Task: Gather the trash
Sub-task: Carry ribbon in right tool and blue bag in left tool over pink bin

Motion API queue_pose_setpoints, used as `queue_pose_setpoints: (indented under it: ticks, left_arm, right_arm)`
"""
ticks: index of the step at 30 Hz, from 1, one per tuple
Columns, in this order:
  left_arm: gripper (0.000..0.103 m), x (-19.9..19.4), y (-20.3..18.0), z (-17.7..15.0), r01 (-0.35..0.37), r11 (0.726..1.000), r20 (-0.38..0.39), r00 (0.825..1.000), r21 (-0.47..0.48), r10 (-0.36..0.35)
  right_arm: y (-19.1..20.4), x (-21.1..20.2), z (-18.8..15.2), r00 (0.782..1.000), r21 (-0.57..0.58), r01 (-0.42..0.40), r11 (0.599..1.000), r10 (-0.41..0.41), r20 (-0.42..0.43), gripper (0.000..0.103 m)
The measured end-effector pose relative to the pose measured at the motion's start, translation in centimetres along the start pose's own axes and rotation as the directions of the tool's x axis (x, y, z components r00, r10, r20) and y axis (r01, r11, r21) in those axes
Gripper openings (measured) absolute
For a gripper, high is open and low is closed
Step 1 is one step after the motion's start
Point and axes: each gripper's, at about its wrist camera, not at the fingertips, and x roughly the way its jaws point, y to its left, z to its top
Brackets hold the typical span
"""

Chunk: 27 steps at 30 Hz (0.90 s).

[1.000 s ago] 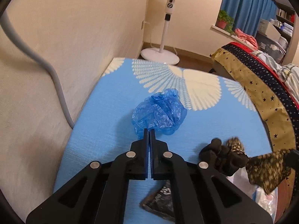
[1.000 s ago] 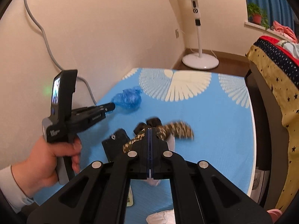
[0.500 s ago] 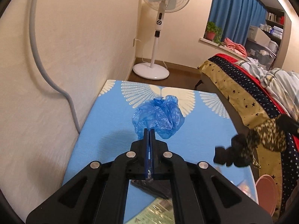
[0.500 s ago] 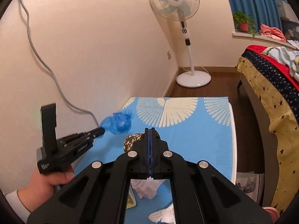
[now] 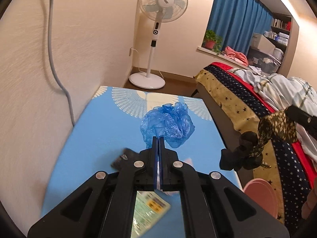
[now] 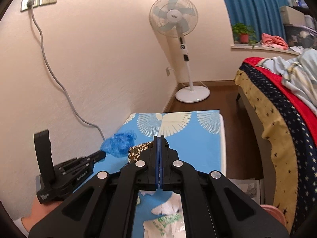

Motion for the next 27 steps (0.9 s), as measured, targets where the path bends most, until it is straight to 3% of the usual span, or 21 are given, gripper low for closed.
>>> queue_pose_setpoints:
  ticks: [16, 27]
  left_arm:
    - [0.001, -3.5, -8.6, -11.3, 0.133, 0.991, -0.043, 0.990, 0.030, -0.131]
    - [0.001, -3.8, -13.7, -13.5, 0.204, 0.974, -0.058, 0.978, 0.102, -0.199]
  right_arm:
    - [-4.0, -9.8, -5.0, 0.983, 0.021, 0.175, 0.984, -0.176, 0.050, 0.000]
    - [-6.1, -12.6, -8.9, 0.951, 0.034, 0.305, 0.952, -0.307, 0.042, 0.000]
